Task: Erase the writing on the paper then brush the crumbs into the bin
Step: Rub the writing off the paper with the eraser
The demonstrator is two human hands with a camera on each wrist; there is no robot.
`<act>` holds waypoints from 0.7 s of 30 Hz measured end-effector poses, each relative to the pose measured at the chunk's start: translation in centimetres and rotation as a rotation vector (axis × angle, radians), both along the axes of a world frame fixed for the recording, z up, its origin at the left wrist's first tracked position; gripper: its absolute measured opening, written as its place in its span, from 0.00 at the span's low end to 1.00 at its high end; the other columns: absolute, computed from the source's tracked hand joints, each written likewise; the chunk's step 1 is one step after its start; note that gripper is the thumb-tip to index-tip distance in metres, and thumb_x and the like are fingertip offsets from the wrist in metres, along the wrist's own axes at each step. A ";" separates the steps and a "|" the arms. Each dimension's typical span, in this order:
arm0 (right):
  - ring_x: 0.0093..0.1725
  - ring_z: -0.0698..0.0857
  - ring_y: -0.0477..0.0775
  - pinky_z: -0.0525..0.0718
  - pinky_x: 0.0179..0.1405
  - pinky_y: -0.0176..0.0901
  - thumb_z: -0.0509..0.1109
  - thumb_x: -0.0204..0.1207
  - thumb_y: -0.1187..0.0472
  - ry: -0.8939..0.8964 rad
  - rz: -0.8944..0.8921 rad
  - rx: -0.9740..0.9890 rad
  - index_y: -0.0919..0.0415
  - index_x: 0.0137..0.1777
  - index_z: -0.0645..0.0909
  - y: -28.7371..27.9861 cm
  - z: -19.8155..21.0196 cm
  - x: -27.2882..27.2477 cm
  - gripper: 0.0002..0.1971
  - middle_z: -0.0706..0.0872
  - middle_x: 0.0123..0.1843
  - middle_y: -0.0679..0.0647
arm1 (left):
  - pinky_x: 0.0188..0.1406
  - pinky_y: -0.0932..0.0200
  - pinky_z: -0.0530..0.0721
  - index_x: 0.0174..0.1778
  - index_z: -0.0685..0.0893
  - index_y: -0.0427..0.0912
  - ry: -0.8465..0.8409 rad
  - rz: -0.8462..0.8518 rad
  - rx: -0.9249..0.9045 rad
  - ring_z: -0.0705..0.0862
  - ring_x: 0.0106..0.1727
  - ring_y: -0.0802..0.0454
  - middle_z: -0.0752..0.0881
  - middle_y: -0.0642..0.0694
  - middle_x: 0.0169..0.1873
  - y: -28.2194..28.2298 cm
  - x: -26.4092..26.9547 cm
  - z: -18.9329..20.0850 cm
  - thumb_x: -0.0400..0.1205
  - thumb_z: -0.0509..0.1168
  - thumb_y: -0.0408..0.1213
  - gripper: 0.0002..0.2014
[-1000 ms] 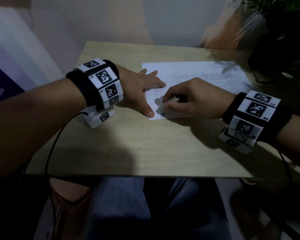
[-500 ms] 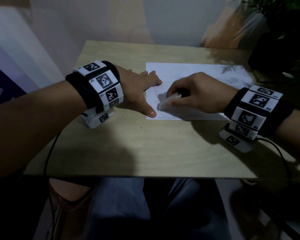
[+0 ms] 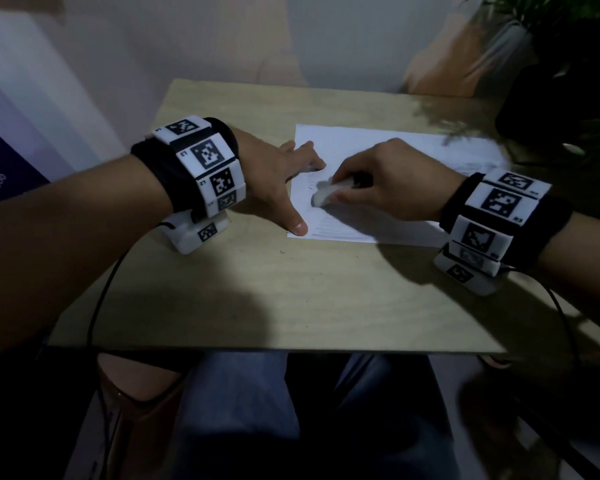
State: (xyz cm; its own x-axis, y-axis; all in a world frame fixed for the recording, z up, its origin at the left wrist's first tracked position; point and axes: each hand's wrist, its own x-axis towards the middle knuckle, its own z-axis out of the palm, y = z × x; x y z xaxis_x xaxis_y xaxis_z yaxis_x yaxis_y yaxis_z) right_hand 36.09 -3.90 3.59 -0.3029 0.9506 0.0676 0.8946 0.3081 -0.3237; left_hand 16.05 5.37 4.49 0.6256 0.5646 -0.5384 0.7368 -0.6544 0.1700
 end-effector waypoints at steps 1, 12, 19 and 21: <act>0.39 0.83 0.47 0.81 0.42 0.47 0.65 0.74 0.31 -0.026 -0.020 0.035 0.50 0.53 0.90 0.1 -0.1 0.0 0.25 0.89 0.40 0.45 | 0.86 0.50 0.44 0.89 0.43 0.62 0.001 0.000 -0.001 0.36 0.88 0.60 0.38 0.61 0.89 0.0 0.0 0.1 0.71 0.77 0.67 0.59; 0.36 0.80 0.46 0.78 0.41 0.46 0.71 0.78 0.39 -0.055 -0.027 0.046 0.50 0.53 0.89 0.1 -0.1 -0.3 0.16 0.87 0.37 0.44 | 0.86 0.48 0.44 0.89 0.43 0.63 0.008 0.001 -0.007 0.36 0.88 0.58 0.36 0.60 0.89 0.0 0.0 0.1 0.69 0.77 0.68 0.61; 0.37 0.81 0.45 0.76 0.40 0.44 0.72 0.77 0.40 -0.018 0.002 -0.039 0.50 0.54 0.90 -0.1 0.0 -0.5 0.16 0.85 0.36 0.42 | 0.86 0.48 0.43 0.89 0.43 0.65 0.014 0.006 0.000 0.36 0.88 0.58 0.34 0.62 0.88 -0.1 -0.1 0.2 0.70 0.77 0.68 0.60; 0.39 0.83 0.51 0.77 0.41 0.46 0.71 0.78 0.40 -0.055 -0.045 0.041 0.52 0.54 0.88 0.1 -0.2 -0.3 0.16 0.86 0.37 0.45 | 0.86 0.47 0.42 0.89 0.43 0.66 0.011 -0.001 -0.007 0.35 0.88 0.59 0.34 0.62 0.88 0.1 0.0 -0.1 0.69 0.77 0.69 0.60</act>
State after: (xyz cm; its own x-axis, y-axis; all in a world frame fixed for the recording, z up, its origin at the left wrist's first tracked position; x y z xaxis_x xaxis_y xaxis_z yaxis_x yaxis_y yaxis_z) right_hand 35.77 -3.84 3.44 -0.2638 0.9603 0.0911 0.9240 0.2787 -0.2617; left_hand 16.02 5.51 4.42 0.6206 0.5599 -0.5489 0.7377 -0.6543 0.1666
